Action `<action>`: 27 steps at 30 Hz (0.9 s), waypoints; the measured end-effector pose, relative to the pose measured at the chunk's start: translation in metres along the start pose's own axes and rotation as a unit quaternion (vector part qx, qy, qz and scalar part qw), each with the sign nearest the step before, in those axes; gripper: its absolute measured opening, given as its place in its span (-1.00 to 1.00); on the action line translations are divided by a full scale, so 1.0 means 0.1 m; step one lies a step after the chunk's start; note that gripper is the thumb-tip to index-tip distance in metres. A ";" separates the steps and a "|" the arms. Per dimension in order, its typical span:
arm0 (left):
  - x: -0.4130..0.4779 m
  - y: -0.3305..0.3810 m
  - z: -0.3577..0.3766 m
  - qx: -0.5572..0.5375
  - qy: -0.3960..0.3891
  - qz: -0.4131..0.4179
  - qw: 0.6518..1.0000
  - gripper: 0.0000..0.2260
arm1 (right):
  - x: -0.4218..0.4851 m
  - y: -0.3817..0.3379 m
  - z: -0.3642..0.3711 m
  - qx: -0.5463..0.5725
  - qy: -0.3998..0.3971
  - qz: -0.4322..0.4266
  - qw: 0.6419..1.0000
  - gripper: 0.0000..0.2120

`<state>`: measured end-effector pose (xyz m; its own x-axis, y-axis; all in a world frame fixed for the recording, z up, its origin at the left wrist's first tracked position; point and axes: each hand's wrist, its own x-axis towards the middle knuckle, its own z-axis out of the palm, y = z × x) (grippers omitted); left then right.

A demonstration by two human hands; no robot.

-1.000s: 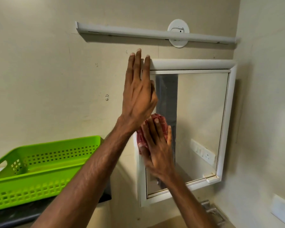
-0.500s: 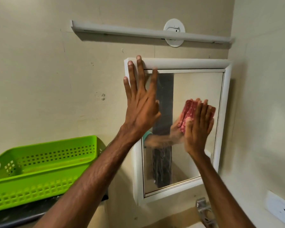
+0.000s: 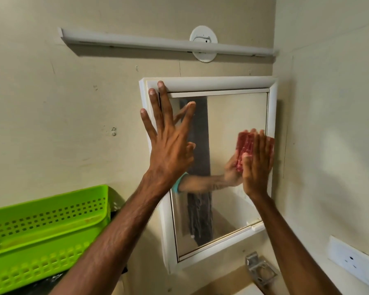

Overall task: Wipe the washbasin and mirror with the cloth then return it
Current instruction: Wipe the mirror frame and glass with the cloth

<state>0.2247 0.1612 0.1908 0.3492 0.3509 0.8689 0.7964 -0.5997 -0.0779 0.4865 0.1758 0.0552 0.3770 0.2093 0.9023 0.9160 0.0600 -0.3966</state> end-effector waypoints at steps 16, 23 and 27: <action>0.00 0.05 0.02 -0.020 0.009 -0.006 1.000 -0.22 | -0.07 0.17 -0.08 -0.003 -0.058 -0.058 0.997 -0.37; -0.02 0.04 0.06 -0.003 0.006 -0.012 1.000 -0.32 | 0.12 0.23 -0.06 -0.033 -0.009 0.009 0.999 -0.41; -0.03 0.04 0.08 0.005 0.007 -0.004 1.000 -0.29 | -0.45 0.40 0.00 0.003 -0.026 0.046 0.999 -0.39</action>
<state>0.2307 0.1633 0.1843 0.3366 0.3458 0.8759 0.8036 -0.5903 -0.0758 0.5058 0.1686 -0.0012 0.4510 0.2637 0.8527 0.8772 0.0451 -0.4779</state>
